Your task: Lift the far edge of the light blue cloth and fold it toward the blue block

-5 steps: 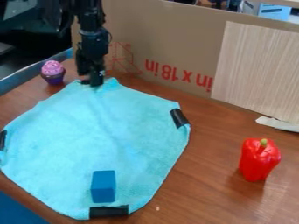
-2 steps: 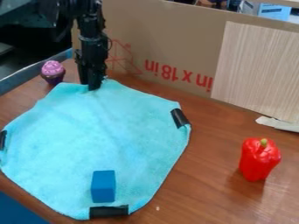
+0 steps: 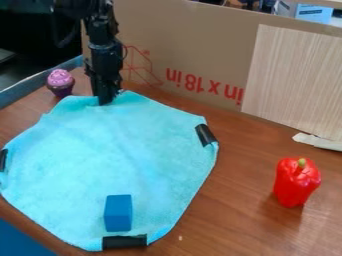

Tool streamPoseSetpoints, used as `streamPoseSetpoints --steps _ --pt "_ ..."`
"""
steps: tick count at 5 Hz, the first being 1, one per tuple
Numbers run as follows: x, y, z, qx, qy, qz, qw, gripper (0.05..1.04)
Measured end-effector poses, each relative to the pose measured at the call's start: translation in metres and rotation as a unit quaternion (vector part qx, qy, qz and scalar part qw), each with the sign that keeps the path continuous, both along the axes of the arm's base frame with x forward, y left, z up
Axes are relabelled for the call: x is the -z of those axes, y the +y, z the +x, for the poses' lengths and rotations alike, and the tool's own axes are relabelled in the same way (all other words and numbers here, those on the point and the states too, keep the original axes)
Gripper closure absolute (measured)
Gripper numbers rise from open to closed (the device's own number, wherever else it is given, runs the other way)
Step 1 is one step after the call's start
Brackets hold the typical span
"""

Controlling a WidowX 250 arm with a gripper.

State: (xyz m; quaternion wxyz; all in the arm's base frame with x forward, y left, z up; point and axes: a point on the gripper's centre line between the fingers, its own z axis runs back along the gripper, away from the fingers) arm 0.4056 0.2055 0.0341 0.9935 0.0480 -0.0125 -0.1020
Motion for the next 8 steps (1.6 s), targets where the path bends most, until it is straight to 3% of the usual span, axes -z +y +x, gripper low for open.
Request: streamPoseSetpoints --steps 3,6,7,8 --pt "-0.072 -0.066 -0.045 0.048 -0.092 0.008 0.9946 1.005" --pt "-0.084 -0.144 -0.111 0.114 -0.104 0.031 0.9876 1.006" --pt "-0.085 -0.165 -0.127 0.123 -0.106 0.028 0.9864 1.006" --pt "-0.077 -0.181 -0.136 0.121 -0.094 0.027 0.9878 1.006"
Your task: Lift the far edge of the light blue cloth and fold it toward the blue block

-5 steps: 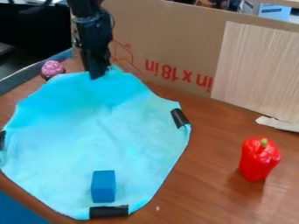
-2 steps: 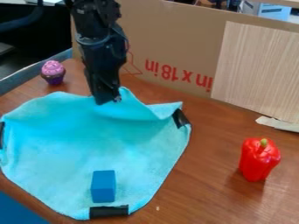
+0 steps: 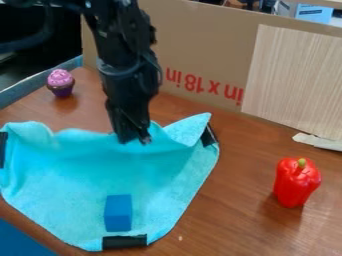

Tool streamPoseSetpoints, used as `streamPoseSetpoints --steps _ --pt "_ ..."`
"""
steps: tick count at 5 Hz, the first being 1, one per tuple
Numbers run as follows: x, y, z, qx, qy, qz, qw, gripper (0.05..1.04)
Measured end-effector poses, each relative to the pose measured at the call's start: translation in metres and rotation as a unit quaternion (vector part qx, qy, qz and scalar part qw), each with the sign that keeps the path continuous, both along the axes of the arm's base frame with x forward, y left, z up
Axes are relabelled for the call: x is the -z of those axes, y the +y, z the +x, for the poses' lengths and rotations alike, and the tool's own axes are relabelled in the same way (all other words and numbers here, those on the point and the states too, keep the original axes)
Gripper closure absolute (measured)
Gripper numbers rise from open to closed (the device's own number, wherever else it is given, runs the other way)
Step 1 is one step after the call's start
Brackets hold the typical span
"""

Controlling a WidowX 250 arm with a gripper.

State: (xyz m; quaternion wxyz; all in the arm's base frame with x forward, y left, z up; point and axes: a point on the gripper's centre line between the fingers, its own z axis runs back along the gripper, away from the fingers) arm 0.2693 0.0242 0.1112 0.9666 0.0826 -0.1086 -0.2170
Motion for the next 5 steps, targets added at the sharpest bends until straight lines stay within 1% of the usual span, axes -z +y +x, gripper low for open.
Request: streamPoseSetpoints --steps 1,2,3,4,5 --pt "0.005 -0.012 -0.011 0.004 0.002 0.004 1.0000 1.006" --pt "0.022 -0.023 -0.024 0.016 0.013 0.019 0.9996 1.006" --pt "0.029 -0.031 -0.036 0.034 0.012 0.032 0.9989 0.985" --pt "0.029 -0.039 -0.044 0.055 0.011 0.036 0.9978 0.815" --pt "0.029 -0.041 -0.045 0.052 0.013 0.029 0.9981 0.498"
